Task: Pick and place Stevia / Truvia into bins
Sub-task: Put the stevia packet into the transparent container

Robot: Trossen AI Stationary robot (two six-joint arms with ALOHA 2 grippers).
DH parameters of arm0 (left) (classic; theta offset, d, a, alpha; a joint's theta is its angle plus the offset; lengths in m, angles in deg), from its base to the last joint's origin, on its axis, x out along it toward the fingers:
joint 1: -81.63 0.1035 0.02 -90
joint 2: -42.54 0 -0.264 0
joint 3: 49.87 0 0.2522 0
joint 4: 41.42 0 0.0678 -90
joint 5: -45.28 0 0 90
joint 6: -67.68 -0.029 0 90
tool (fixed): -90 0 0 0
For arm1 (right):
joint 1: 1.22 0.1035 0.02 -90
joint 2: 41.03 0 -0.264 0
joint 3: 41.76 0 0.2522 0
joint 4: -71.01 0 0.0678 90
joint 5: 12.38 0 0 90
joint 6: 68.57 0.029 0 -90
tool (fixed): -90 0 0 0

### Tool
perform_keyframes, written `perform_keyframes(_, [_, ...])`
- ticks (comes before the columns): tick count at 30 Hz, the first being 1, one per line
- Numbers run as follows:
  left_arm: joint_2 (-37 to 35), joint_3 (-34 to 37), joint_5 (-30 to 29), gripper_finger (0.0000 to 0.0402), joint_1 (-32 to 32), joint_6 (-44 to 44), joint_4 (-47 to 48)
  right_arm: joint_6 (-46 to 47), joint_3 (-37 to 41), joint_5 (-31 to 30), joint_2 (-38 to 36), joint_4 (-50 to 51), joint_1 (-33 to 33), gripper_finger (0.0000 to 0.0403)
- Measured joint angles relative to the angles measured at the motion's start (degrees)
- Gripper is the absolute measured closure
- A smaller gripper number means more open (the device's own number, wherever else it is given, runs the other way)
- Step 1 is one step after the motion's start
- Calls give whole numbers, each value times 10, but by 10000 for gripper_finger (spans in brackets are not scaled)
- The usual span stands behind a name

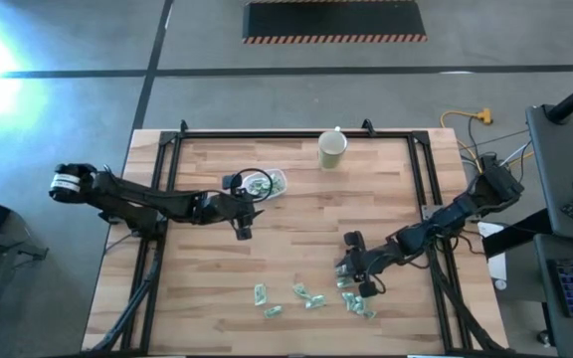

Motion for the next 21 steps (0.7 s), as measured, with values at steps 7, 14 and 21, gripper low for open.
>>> perform_keyframes(7, [0,4,0,230,0,0,0,11,2,0,0,13,0,259])
perform_keyframes(14, [0,6,0,230,0,0,0,22,2,0,1,34,-1,271])
perform_keyframes(21, [0,6,0,230,-1,0,0,38,3,-15,1,55,-5,281])
